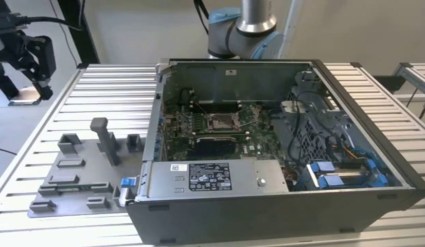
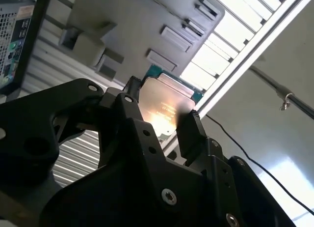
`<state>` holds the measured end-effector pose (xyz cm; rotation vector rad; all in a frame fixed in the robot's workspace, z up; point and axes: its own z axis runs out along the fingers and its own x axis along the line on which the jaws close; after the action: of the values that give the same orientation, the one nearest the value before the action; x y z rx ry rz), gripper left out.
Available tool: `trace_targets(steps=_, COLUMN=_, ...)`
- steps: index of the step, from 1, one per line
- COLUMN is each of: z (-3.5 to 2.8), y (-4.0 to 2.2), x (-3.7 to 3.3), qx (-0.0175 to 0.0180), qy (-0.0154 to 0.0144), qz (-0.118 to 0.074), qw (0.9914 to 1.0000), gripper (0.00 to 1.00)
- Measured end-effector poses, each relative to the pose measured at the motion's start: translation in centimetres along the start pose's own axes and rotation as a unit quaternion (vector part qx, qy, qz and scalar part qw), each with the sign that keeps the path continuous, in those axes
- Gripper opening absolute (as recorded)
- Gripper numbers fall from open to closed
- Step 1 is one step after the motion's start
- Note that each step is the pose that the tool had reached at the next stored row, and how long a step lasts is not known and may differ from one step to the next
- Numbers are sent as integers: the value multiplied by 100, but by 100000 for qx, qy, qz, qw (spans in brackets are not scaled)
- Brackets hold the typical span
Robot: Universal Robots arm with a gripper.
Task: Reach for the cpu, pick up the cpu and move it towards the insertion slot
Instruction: 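Pick up the cpu and move it towards the insertion slot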
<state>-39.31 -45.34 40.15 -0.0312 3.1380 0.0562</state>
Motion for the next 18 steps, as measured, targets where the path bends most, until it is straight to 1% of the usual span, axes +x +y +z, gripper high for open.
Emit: trace_targets(steps=18, z=2, y=-16, x=-812, qx=-12, qy=414, qz=16, qw=99999, gripper=0)
